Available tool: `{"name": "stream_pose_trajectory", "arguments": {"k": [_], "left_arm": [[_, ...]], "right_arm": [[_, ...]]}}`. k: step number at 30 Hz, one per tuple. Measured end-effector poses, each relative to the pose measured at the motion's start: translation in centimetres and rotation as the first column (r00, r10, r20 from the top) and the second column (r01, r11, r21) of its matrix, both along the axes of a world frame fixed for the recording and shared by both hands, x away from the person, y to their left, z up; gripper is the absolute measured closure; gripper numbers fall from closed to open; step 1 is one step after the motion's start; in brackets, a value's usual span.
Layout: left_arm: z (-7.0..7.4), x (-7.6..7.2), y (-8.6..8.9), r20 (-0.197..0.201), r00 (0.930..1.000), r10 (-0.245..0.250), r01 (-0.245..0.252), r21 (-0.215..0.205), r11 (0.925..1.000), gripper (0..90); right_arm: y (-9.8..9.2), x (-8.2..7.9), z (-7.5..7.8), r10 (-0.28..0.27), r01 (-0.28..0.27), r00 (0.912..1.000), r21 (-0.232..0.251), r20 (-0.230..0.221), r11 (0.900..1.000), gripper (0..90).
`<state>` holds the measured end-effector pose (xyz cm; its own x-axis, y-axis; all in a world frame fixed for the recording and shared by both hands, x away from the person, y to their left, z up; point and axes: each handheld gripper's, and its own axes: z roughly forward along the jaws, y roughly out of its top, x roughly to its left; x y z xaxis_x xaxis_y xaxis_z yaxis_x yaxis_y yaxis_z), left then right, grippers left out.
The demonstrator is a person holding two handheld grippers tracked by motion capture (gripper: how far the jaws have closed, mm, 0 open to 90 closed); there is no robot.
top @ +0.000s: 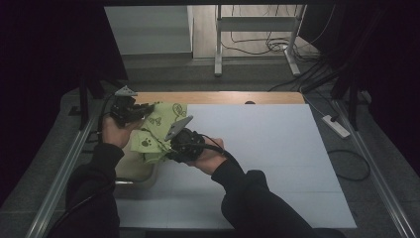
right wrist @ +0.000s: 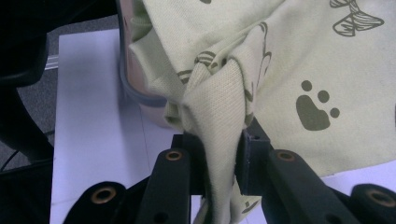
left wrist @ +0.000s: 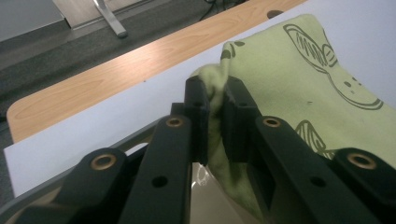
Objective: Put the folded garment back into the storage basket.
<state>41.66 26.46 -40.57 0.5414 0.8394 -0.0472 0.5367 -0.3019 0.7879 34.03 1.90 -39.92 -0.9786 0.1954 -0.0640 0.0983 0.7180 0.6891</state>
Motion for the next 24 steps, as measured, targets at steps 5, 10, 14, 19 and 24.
{"name": "stream_pose_trajectory", "arguments": {"k": [5,10,14,19,24], "left_arm": [[0.0,-0.1,1.1,-0.003,0.9999,0.014,-0.014,-0.002,0.9999,81.6],[-0.2,-0.2,2.2,-0.012,0.9996,0.027,-0.027,-0.010,0.9996,81.6],[-0.3,-0.3,3.0,-0.015,0.9991,0.039,-0.039,-0.008,0.9992,81.6],[-0.3,-0.5,4.1,-0.017,0.9984,0.053,-0.054,-0.009,0.9985,81.6],[-0.4,-0.6,5.2,-0.027,0.9977,0.063,-0.063,-0.014,0.9979,81.6]], "right_arm": [[1.1,0.0,0.0,0.007,-0.007,1.0000,0.002,0.000,1.000,77.2],[2.3,0.0,-0.1,0.018,-0.018,0.9998,0.002,0.000,1.000,77.2],[3.2,0.1,-0.2,0.025,-0.025,0.9997,0.005,-0.005,1.000,77.2],[4.5,0.1,-0.3,0.034,-0.034,0.9994,0.010,-0.011,0.999,77.2],[5.3,0.2,-0.5,0.038,-0.038,0.9992,0.016,-0.010,0.999,77.1]]}}
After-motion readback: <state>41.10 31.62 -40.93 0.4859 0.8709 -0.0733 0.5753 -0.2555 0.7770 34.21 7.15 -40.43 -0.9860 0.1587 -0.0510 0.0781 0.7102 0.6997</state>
